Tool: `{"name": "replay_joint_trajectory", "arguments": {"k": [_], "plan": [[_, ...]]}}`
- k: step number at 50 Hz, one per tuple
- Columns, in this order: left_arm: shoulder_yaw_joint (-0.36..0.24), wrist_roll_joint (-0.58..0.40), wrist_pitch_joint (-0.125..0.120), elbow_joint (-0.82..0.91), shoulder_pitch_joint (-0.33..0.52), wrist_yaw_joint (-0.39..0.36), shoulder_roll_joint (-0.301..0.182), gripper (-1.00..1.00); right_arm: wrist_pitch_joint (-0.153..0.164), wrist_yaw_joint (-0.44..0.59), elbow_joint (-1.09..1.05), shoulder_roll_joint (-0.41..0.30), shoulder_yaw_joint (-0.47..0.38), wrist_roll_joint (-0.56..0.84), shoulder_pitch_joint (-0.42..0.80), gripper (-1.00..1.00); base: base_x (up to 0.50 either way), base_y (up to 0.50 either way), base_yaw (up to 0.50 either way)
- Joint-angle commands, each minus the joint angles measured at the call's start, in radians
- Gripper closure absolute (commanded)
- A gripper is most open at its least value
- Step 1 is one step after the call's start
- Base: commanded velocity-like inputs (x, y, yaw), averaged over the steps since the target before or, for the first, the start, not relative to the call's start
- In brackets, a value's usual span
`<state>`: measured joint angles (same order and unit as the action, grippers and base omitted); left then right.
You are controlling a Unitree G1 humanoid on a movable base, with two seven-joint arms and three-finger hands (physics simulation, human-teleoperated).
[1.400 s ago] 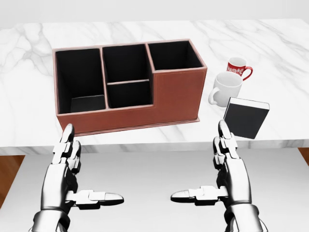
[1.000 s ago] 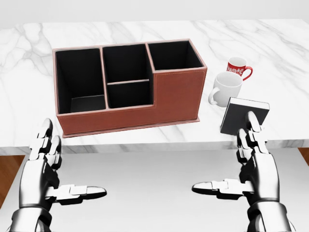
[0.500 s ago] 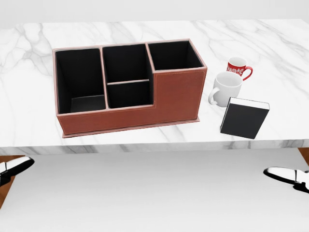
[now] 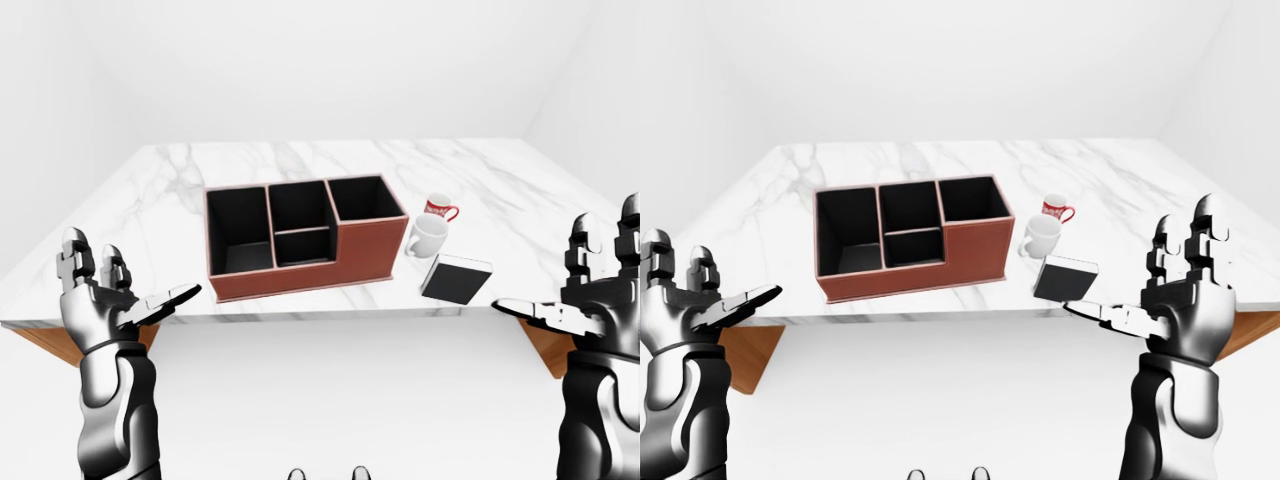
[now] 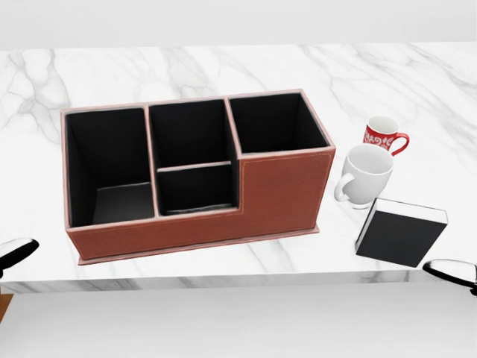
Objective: Pick up the book and place it in the right compartment of the caddy.
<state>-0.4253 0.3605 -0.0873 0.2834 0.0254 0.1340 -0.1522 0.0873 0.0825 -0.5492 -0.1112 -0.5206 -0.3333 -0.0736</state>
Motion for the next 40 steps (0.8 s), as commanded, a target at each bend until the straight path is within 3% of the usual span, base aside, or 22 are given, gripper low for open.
{"name": "replay_joint_trajectory", "arguments": {"k": [1,30,39,40], "plan": [[-0.001,0.002,0.0,0.006,-0.001,0.003,0.0,-1.0,0.0,0.003,-0.012,-0.001,-0.011,-0.011,-0.004,-1.0,0.43,0.0,0.0],[0.003,-0.006,0.0,0.015,-0.004,0.005,0.004,-1.0,0.0,0.007,-0.004,-0.001,-0.004,0.017,-0.007,-1.0,0.42,0.0,0.0],[0.004,-0.012,0.0,0.02,-0.005,0.004,0.007,-1.0,0.0,0.002,-0.1,-0.044,-0.047,0.038,0.035,-1.0,0.03,0.0,0.0],[0.017,-0.028,0.003,0.0,-0.007,-0.002,0.014,-1.0,0.0,0.072,0.134,-0.394,0.371,0.593,0.108,-1.0,0.0,0.0,0.0]]}}
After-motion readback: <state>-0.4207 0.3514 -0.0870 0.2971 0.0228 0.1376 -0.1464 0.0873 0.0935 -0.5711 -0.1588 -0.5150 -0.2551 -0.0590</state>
